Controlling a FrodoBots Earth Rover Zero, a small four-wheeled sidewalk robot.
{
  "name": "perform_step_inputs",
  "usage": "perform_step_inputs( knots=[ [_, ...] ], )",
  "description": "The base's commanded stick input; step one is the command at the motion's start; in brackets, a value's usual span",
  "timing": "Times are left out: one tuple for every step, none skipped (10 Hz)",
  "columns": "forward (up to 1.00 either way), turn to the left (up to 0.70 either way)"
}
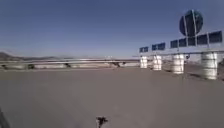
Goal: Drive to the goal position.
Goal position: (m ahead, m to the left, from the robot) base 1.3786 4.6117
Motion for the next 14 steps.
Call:
perform_step_inputs(
  knots=[
    [0.00, 0.45],
    [0.00, 0.45],
    [0.00, 0.45],
    [0.00, 0.45],
    [0.00, 0.45],
    [0.00, 0.45],
    [0.00, 0.45],
    [0.00, 0.45],
    [0.00, 0.45],
    [0.00, 0.45],
    [0.00, 0.45],
    [0.00, 0.45],
    [0.00, 0.45],
    [0.00, 0.45]
  ],
)
